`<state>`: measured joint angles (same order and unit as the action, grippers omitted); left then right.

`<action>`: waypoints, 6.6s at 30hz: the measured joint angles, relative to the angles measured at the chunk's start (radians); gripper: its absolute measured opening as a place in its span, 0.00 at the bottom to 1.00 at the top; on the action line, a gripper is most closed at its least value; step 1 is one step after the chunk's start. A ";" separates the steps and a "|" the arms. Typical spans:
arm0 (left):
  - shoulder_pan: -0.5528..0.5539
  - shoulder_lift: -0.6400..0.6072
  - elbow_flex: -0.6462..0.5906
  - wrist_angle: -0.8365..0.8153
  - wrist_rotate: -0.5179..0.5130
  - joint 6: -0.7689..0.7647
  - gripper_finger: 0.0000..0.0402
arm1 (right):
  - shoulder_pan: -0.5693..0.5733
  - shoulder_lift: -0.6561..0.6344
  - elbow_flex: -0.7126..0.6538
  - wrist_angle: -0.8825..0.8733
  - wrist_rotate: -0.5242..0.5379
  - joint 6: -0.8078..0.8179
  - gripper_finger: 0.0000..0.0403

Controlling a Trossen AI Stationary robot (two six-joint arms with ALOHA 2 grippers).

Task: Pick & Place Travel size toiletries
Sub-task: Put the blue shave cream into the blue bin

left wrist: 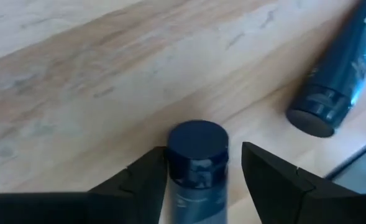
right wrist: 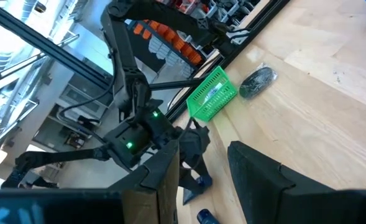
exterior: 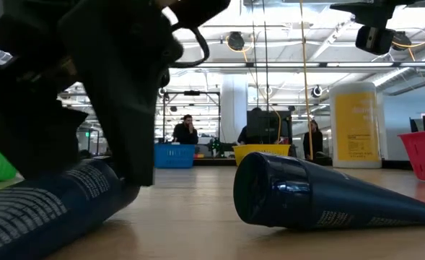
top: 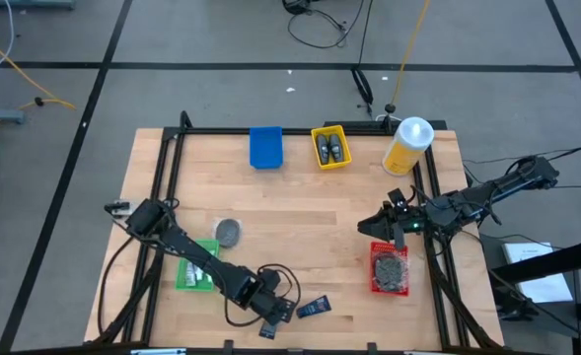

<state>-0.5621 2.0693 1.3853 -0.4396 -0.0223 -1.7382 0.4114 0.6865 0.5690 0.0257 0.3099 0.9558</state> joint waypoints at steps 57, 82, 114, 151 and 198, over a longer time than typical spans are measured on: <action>0.587 -0.535 -0.003 -0.429 -0.295 0.648 0.29 | 0.001 0.062 0.000 0.010 -0.037 -0.089 0.32; 1.244 -0.378 -0.002 -0.146 -0.040 1.239 0.30 | -0.066 0.287 0.000 0.357 0.245 -0.053 0.32; 1.261 -0.244 -0.002 -0.092 0.162 1.285 0.66 | -0.117 0.380 0.096 0.488 0.133 -0.311 0.32; 0.386 -0.674 -0.002 -0.437 -0.357 0.701 0.67 | -0.043 0.617 0.449 -0.291 -0.316 -0.678 0.32; 0.020 -0.504 -0.002 -0.553 -0.160 0.459 0.67 | 0.096 0.911 0.447 -0.058 -0.311 -0.960 0.68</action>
<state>-0.5419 1.5658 1.3834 -0.9928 -0.1822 -1.2793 0.5075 1.5970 1.0164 -0.0327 -0.0006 -0.0042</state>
